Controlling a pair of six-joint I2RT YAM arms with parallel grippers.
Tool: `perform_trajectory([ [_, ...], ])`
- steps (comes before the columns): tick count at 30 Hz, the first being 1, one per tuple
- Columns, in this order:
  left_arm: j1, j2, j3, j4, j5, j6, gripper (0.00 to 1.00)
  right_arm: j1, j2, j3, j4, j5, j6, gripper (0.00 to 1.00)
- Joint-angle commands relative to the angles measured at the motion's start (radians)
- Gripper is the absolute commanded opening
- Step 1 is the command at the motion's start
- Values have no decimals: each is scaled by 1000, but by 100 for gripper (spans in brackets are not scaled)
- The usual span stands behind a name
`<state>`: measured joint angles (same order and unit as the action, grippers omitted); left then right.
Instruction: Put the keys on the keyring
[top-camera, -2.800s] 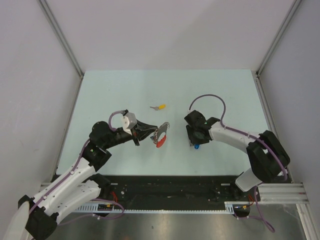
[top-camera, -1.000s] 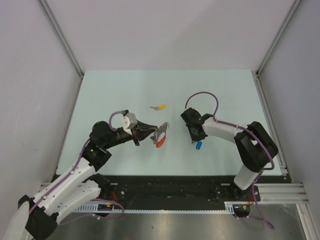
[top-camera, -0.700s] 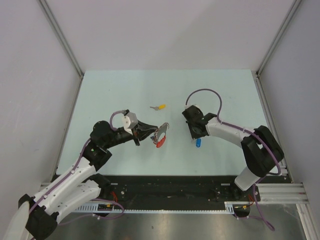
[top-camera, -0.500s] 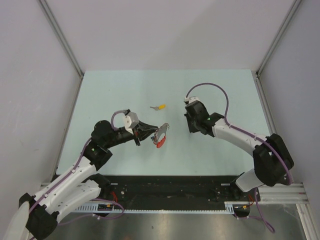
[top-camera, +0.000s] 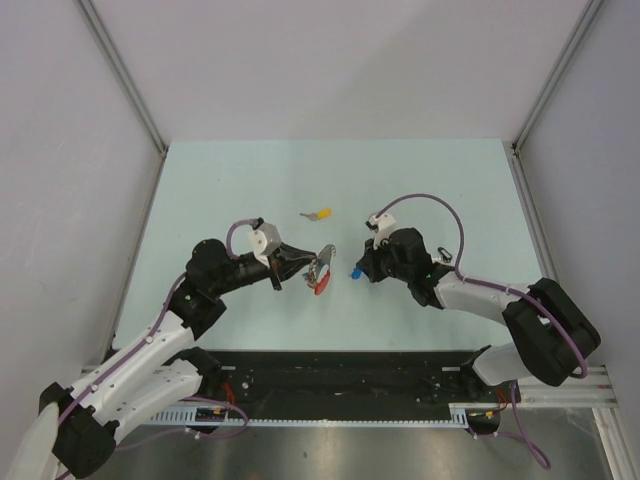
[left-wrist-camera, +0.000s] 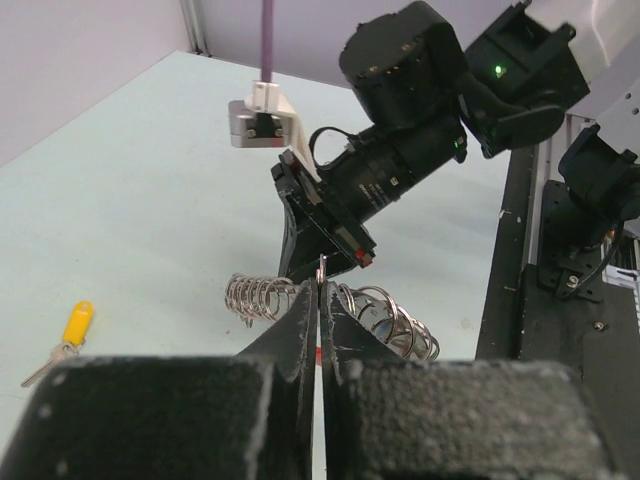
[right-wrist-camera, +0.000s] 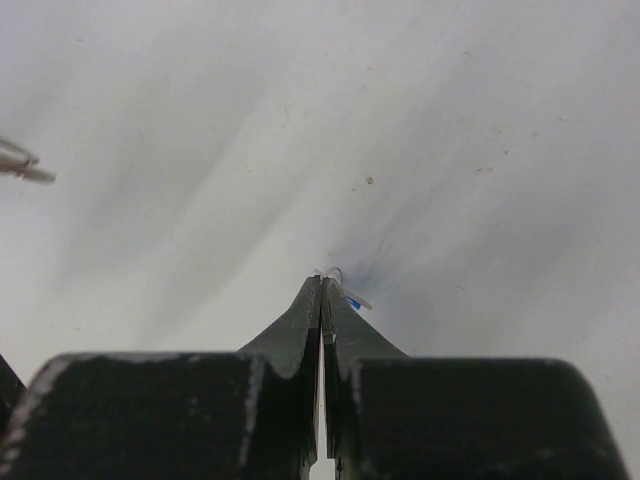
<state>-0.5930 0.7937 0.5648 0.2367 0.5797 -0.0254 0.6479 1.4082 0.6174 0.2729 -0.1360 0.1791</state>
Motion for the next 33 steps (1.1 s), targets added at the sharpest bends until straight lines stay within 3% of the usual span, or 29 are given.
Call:
perform_trajectory([
  [1, 9, -16, 27, 47, -12, 22, 0, -10, -3, -88, 281, -76, 26, 0],
  [9, 9, -24, 23, 58, -15, 15, 0, -5, -100, -225, 229, 7, 102, 0],
  [12, 9, -30, 23, 59, -17, 13, 0, 4, -187, -257, 149, 65, 143, 13],
  [18, 10, -42, 32, 44, -24, 15, 0, 25, -345, -196, -206, 197, 198, 39],
  [23, 10, -56, 33, 33, -30, 16, 0, 42, -295, -15, -455, 240, 243, 49],
  [27, 9, -67, 38, 23, -35, 18, 0, 111, -200, 86, -601, 303, 272, 50],
  [33, 10, -80, 37, 19, -35, 19, 1, 154, -104, 91, -561, 332, 215, 47],
])
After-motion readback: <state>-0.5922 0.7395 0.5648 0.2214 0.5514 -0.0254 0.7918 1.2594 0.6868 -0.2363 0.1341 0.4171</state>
